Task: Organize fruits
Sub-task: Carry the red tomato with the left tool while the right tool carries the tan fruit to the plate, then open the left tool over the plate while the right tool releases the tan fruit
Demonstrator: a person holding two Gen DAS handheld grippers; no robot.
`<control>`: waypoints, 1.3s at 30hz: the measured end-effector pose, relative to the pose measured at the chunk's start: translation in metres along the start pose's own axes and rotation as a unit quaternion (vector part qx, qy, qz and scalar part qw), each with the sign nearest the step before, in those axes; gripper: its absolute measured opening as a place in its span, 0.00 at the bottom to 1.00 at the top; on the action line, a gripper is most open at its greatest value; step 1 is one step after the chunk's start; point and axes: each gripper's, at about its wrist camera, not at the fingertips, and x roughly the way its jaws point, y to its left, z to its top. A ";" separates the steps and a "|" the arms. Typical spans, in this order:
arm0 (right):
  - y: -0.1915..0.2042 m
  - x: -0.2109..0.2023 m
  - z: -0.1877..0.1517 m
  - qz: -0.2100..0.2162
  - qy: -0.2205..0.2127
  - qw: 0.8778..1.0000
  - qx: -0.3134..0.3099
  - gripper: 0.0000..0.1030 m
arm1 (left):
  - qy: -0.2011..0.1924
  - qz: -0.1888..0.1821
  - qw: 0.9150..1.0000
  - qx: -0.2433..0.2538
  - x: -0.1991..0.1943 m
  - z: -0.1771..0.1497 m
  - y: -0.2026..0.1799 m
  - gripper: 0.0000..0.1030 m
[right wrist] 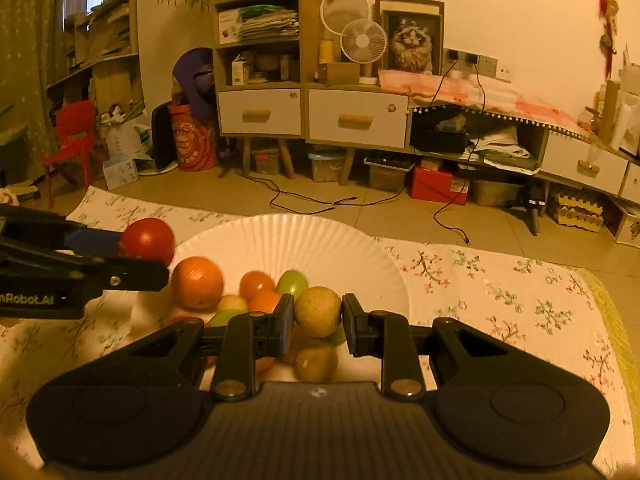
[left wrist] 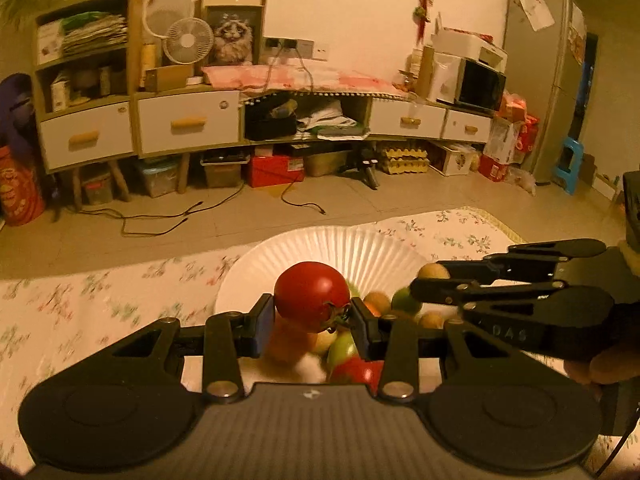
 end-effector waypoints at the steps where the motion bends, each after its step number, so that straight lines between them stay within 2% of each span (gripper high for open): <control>1: -0.002 0.003 0.002 0.003 0.001 1.000 0.002 0.23 | 0.002 -0.002 1.000 0.001 0.006 0.005 -0.001 0.41; 10: -0.022 0.025 0.008 0.011 0.010 1.000 0.018 0.23 | 0.056 0.005 0.998 -0.017 0.056 0.021 0.007 0.41; 17: -0.025 0.037 0.008 0.021 0.017 0.999 0.021 0.23 | 0.082 -0.001 0.996 -0.027 0.072 0.022 0.010 0.41; 29: -0.019 0.047 0.012 0.038 0.026 0.999 0.007 0.24 | 0.086 -0.006 0.996 -0.022 0.077 0.030 0.014 0.41; 34: -0.020 0.043 0.013 0.033 0.021 0.999 0.013 0.32 | 0.077 -0.006 0.997 -0.026 0.072 0.032 0.015 0.43; 39: -0.024 0.035 0.016 0.022 0.018 0.999 0.016 0.43 | 0.067 0.004 0.998 -0.016 0.059 0.035 0.011 0.51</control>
